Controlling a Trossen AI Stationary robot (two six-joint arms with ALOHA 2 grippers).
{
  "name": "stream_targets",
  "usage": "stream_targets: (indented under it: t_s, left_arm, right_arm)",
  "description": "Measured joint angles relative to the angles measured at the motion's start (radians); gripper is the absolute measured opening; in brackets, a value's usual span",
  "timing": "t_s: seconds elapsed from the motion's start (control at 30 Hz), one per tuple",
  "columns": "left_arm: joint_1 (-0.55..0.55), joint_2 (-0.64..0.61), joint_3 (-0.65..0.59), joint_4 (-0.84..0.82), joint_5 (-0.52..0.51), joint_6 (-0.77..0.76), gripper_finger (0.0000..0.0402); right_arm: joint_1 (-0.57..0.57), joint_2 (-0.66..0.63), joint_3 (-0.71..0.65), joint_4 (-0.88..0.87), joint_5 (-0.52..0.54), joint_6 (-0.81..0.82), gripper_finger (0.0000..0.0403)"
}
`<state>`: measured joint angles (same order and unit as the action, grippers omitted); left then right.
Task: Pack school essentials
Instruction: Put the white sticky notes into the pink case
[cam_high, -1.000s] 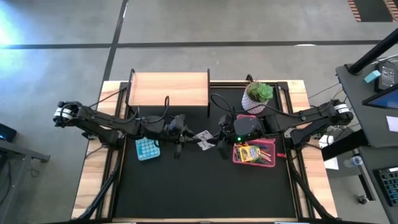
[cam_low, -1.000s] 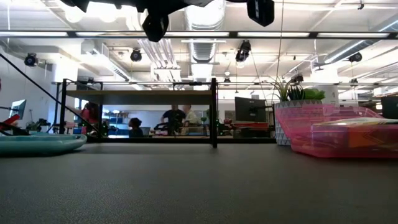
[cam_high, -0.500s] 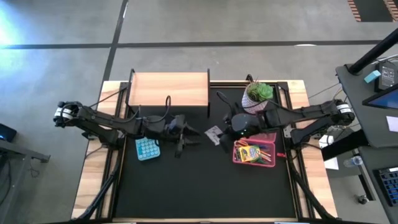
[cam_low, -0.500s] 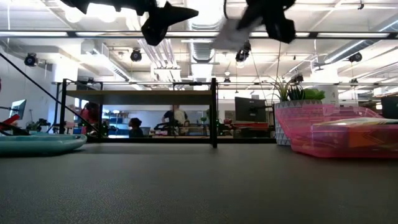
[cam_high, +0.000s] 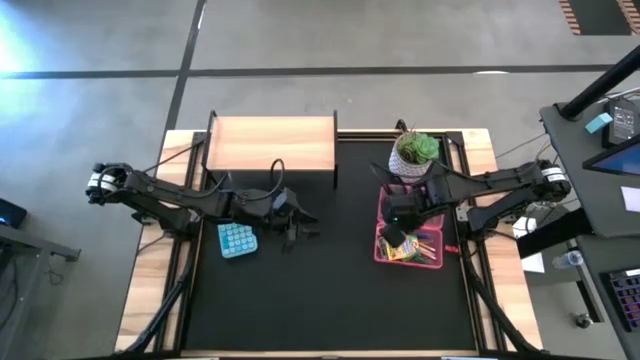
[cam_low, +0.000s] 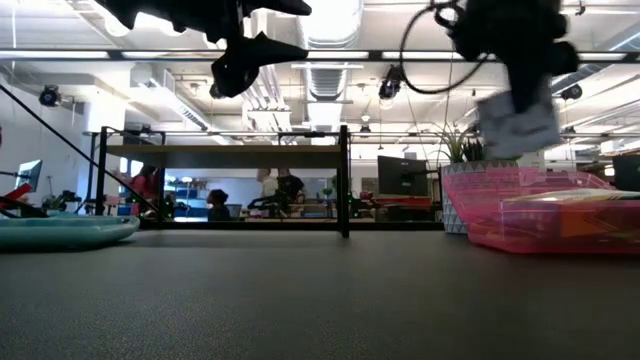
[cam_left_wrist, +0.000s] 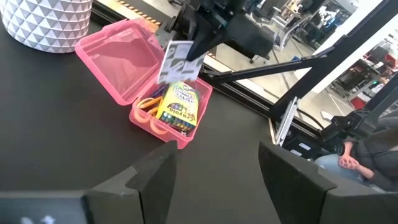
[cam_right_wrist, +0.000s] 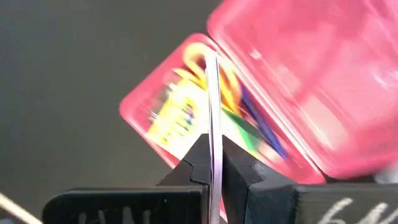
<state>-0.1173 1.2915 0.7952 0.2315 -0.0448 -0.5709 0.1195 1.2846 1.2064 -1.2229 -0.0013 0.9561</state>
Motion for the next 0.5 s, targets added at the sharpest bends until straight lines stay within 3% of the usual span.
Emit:
stream_targets:
  t_s: [0.23,0.5]
  left_arm:
    - [0.000,0.000,0.000,-0.001,-0.001,0.000,0.0210]
    - [0.000,0.000,0.000,-0.003,-0.018,0.001,0.0210]
  right_arm:
    - [0.047,0.000,0.000,-0.230,-0.006,0.124,0.0009]
    - [0.098,0.036,-0.036,-0.253,-0.029,0.257,0.0009]
